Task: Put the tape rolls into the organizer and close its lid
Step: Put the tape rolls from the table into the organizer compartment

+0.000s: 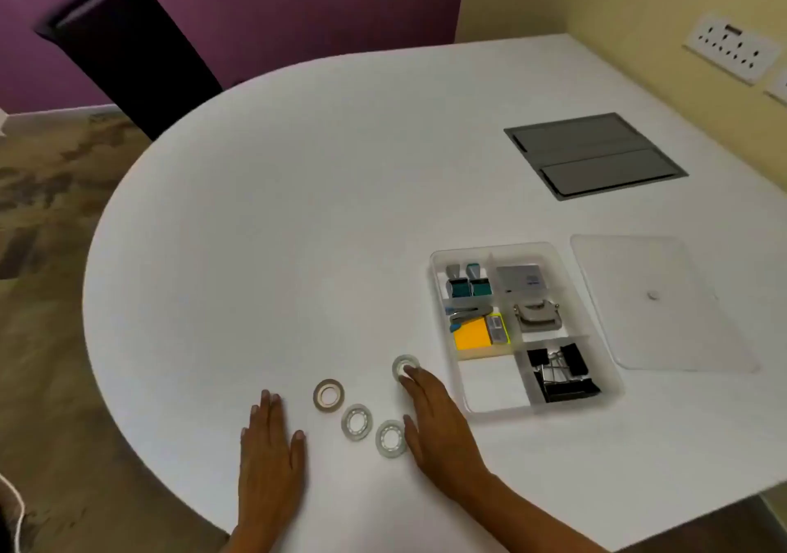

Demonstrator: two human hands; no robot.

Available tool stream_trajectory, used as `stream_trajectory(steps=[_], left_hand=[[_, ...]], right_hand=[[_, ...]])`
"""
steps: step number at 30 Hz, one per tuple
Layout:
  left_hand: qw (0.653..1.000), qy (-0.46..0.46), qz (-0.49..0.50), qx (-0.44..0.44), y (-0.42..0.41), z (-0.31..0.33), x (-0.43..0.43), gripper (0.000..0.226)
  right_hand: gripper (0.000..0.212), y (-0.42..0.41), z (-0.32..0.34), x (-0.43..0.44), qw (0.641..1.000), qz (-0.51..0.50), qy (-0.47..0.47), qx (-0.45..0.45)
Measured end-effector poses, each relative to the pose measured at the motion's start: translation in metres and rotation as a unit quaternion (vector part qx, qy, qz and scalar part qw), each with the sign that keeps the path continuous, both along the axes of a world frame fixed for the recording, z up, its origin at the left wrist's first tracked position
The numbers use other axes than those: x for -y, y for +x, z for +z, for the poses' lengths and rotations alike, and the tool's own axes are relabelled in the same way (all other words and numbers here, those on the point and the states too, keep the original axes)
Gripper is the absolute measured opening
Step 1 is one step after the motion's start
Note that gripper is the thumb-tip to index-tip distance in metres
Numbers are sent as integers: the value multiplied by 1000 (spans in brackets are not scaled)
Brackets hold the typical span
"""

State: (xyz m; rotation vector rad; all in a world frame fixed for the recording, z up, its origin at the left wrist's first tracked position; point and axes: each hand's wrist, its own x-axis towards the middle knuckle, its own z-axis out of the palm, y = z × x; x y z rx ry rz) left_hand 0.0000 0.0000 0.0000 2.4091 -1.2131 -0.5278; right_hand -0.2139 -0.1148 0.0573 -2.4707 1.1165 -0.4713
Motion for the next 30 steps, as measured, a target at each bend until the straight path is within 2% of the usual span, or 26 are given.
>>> stream_trajectory(steps=[4,8,10,13,15,19,21,24,27,30], left_hand=[[998,32,-46,9,7,-11,0,66],[997,40,-62,34,6,-16,1,73],[996,44,-71,38,7,-18,4,73],[995,50,-77,43,8,-19,6,71],[995,54,-77,44,8,-19,6,70],[994,67,-78,47,8,-21,6,71],[992,72,-89,53,10,-23,7,72],[988,71,-118,68,18,-25,7,74],[987,69,-126,76,21,-25,7,77],[989,70,-108,69,17,-25,9,71]], right_hand=[[51,20,-16,-13,987,-59,146,10],[65,30,-31,-20,979,-65,187,-50],[69,32,-37,-21,977,-59,190,-81],[57,33,-41,-21,982,-41,148,-106],[50,32,-38,-18,986,-42,132,-93],[49,24,-18,-5,990,-61,126,-23],[49,16,-5,4,988,-106,107,27],[47,-1,10,22,969,-229,61,65],[46,-19,12,40,940,-338,48,16],[42,-32,5,53,920,-370,121,-32]])
